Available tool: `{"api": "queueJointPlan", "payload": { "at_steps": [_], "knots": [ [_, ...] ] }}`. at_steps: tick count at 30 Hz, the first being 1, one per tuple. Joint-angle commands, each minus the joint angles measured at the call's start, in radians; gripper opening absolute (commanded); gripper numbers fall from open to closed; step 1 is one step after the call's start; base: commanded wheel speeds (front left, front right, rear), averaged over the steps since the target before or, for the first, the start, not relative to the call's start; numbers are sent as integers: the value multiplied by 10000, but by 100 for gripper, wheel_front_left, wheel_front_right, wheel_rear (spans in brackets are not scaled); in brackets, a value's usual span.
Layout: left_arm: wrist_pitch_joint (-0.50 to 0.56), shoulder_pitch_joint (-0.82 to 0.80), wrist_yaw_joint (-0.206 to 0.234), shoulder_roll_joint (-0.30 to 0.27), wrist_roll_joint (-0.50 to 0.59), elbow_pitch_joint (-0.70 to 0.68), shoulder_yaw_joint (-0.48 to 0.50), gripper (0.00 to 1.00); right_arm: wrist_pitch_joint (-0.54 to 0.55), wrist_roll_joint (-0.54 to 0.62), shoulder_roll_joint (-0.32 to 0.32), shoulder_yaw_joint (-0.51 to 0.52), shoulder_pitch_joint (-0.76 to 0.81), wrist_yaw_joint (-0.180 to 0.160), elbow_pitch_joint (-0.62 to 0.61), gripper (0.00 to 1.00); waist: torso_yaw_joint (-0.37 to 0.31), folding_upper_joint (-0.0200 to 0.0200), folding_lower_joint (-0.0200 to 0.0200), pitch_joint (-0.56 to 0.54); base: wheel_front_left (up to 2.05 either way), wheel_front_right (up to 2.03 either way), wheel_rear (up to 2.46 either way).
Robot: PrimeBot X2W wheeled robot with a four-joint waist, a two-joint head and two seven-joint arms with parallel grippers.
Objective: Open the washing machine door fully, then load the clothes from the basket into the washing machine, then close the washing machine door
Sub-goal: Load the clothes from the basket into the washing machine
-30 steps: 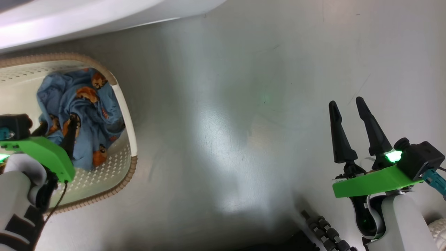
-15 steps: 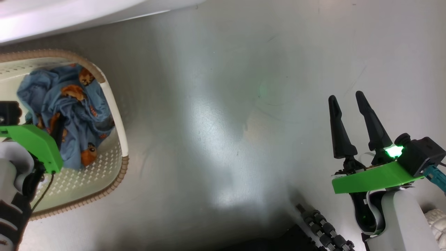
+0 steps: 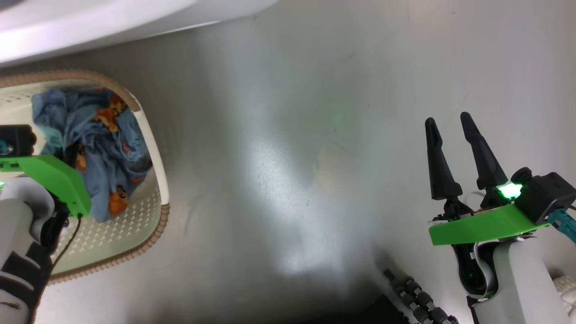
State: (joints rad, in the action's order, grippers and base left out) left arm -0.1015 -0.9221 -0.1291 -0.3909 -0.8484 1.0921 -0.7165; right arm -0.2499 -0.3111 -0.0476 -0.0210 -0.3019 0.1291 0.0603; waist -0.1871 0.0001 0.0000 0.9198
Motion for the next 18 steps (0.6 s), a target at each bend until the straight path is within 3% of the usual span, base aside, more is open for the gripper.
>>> {"api": "queueJointPlan", "payload": {
  "at_steps": [1,12,18],
  "knots": [
    [-225,289,-15,-356,-58,-87,128,0,-119,-44,-26,-180,221,16,-176,100,112,-1,0,-225,0,0,0],
    [-1547,1100,-15,-245,-542,-862,-24,0,-119,179,-26,-102,228,16,86,100,527,-1,0,-1548,0,0,0],
    [-1598,1800,86,-269,63,-1984,1275,0,-119,355,-26,11,475,16,218,100,821,-1,0,-2324,0,0,0]
  ]
}}
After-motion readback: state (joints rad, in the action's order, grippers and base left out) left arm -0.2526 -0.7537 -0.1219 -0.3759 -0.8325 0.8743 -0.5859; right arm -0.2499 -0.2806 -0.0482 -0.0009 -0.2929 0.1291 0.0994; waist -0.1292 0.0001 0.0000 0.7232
